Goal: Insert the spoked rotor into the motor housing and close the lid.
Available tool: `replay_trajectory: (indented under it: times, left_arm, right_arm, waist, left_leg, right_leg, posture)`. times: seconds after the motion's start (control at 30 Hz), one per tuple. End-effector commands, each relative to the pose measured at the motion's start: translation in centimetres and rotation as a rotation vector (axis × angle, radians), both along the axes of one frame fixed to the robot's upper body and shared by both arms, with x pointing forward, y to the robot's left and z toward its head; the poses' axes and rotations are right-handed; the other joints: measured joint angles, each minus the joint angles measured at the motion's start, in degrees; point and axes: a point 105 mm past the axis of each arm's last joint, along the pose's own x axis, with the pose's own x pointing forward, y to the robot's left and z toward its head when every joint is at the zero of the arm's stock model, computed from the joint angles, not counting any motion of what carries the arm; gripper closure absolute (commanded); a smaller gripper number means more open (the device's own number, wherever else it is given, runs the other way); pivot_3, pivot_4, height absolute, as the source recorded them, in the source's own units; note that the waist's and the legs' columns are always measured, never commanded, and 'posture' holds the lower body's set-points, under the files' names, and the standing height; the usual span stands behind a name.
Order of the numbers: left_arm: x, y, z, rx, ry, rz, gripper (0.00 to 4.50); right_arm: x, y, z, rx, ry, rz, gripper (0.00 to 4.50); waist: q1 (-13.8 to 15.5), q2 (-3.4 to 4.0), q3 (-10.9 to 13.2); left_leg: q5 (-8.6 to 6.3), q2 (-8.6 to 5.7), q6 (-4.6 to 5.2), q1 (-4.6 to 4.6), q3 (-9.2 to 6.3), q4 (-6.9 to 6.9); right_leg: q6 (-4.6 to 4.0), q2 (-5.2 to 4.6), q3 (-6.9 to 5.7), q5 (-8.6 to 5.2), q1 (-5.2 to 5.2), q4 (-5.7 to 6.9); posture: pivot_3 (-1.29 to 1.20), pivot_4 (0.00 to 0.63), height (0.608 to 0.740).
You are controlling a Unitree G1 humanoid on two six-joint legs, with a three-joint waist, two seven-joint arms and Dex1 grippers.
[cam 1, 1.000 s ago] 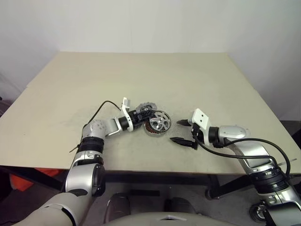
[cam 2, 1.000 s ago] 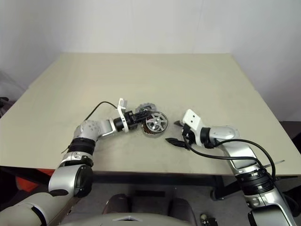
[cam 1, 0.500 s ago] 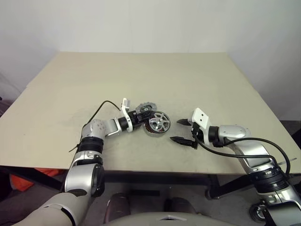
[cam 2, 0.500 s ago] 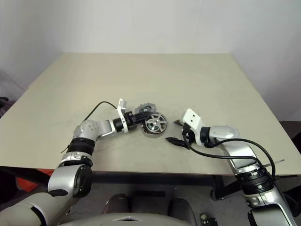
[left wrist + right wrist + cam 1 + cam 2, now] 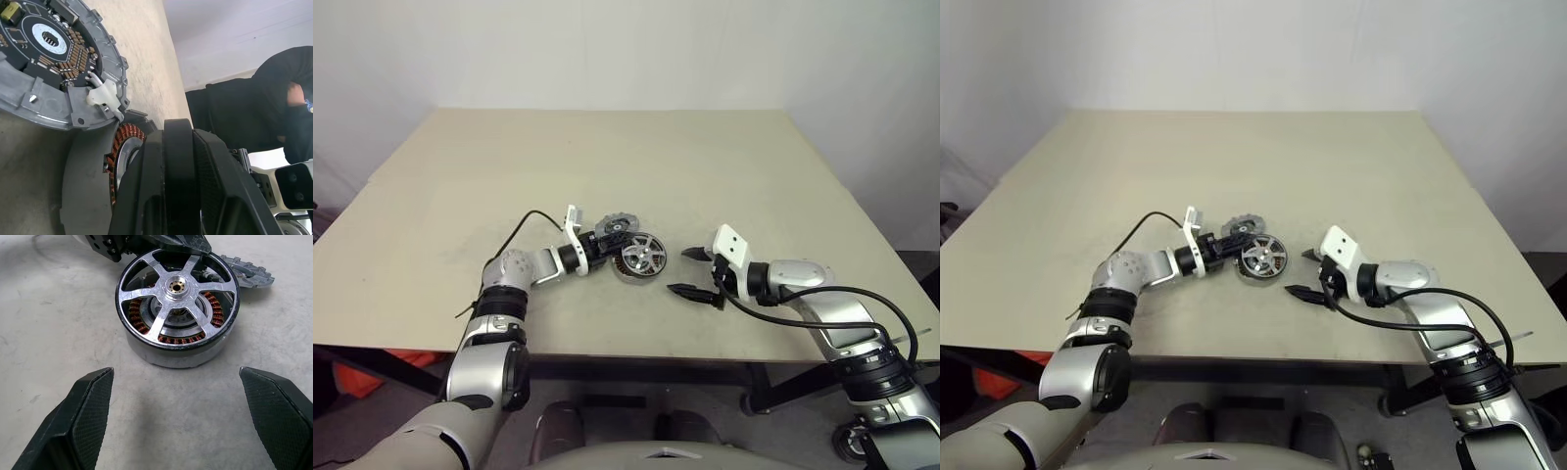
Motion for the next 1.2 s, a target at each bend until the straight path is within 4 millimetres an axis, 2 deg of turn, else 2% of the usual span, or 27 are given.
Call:
replay_trajectory:
  times: [0.03,0.4,0.63,0.73,0.9,1.07,1.2]
  left_arm:
    - [1.0,0.8,0.8,0.012,-0.033,0.048,3.21]
    - [1.7,2.2,2.1,0.010,-0.116,0.086,3.21]
    - [0.6,2.5,4.0,0.109,-0.363,0.031,3.21]
    - [-0.4,2.2,3.7,0.207,-0.450,-0.024,3.21]
    - [-2.3,2.2,1.7,0.505,-0.675,-0.183,3.21]
    - [-3.0,2.6,0.9,0.568,-0.733,-0.237,3.21]
    - [-2.9,2.9,0.8,0.574,-0.732,-0.225,3.21]
  right_arm:
    - [0.7,0.0,1.9,0.013,-0.072,0.001,0.28]
    - [1.0,0.1,1.9,0.011,-0.076,0.003,0.28]
    - [1.0,0.5,2.6,0.021,-0.107,0.014,0.28]
    - [1.1,0.9,3.1,0.030,-0.126,0.021,0.28]
    - [1.7,2.2,3.6,0.039,-0.152,0.037,0.28]
    - [2.1,4.0,3.8,0.056,-0.162,0.067,0.28]
    - [2.2,4.7,3.7,0.062,-0.161,0.078,0.28]
  waist:
    - [-0.02,0.00,0.00]
    - [0.03,0.00,0.00]
    - [-0.01,0.01,0.01]
    - [-0.06,0.02,0.01]
    - [-0.18,0.03,0.01]
    - [-0.18,0.04,0.01]
    - [-0.14,0.04,0.01]
  left_leg:
    - [0.00,0.00,0.00,0.00,0.00,0.00]
    - [-0.01,0.00,0.01,0.01,0.00,-0.01]
    - [-0.01,0.02,0.01,0.03,0.00,-0.02]
    - [-0.01,0.02,0.01,0.03,0.00,-0.03]
    - [0.00,0.04,-0.01,0.05,0.00,-0.06]
    - [0.12,0.03,-0.23,0.09,0.00,-0.08]
    - [0.15,0.02,-0.28,0.06,-0.01,-0.08]
  right_leg:
    - [0.00,0.00,0.00,0.00,0.02,0.00]
    - [0.00,0.00,-0.01,0.00,0.01,-0.03]
    - [0.00,0.00,-0.01,0.00,0.00,-0.03]
    - [0.00,0.00,0.00,0.00,-0.02,-0.03]
    - [0.01,0.00,0.00,-0.01,-0.04,-0.01]
    - [0.01,0.00,0.00,-0.01,-0.05,0.01]
    - [0.00,0.00,-0.01,0.00,-0.09,0.02]
  posture:
    - [0.00,0.000,0.740]
    - [0.00,0.000,0.740]
    - [0.00,0.000,0.740]
    - [0.00,0.000,0.740]
    - [0.00,0.000,0.740]
    - [0.00,0.000,0.740]
    - [0.00,0.000,0.740]
